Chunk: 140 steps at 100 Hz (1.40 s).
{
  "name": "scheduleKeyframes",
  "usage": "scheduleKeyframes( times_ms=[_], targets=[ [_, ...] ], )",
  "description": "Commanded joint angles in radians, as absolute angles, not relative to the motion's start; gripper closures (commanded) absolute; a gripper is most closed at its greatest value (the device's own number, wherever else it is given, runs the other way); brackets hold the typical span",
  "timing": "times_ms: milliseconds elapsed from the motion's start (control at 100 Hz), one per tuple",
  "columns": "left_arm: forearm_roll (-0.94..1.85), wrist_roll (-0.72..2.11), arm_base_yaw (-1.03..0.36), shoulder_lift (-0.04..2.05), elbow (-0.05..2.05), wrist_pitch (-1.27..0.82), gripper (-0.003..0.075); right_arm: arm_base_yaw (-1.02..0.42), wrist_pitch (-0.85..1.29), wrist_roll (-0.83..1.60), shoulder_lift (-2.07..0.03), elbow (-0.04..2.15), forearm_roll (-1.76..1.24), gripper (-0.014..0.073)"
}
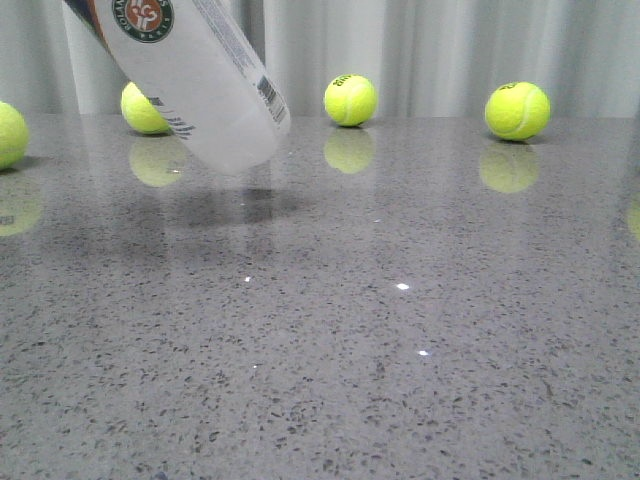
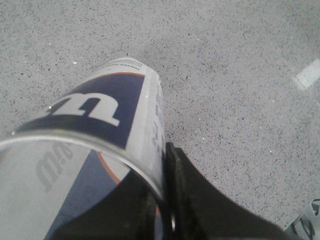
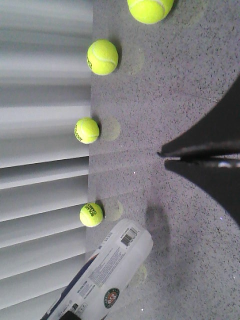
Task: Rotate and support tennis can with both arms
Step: 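Grip the blue end with the left gripper and tilt the can upright, then stand the can upright on the table and release the left gripper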
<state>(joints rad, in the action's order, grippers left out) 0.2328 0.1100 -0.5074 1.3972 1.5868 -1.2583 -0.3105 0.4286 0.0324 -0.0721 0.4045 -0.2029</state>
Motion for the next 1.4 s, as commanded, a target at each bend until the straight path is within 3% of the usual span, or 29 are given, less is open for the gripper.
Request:
scheduleKeyframes(
  times_ms=[0,190,510,620,840,960,1390],
  targets=[
    [0.208,0.093,-0.553,1.371,1.621,-1.275,0.0741,-0.305,0.353,0.035,-0.085,0.429,-0.198,0.065],
    [0.087,0.094,-0.622,1.407,1.621,-1.275,0.0741,-0.305,0.353,0.035,-0.085,0.429,-0.198,0.065],
    [0.085,0.104,-0.624,1.428,1.621,-1.275,0.0726,-0.305,0.353,0.035,-0.085,0.429,-0.198,0.065],
    [0.085,0.122,-0.624,1.428,1.621,-1.273,0.0636,-0.305,0.353,0.035,-0.085,0.429,-0.198,0.065],
    [0.085,0.122,-0.624,1.428,1.621,-1.213,0.0363,-0.305,0.353,0.035,-0.085,0.429,-0.198,0.065],
    [0.085,0.122,-0.624,1.428,1.621,-1.168,0.0272,-0.305,0.353,0.035,-0.085,0.429,-0.198,0.065],
    [-0.012,0.122,-0.622,1.428,1.621,-1.001,0.0257,-0.305,0.353,0.035,-0.085,0.429,-0.198,0.065]
  ],
)
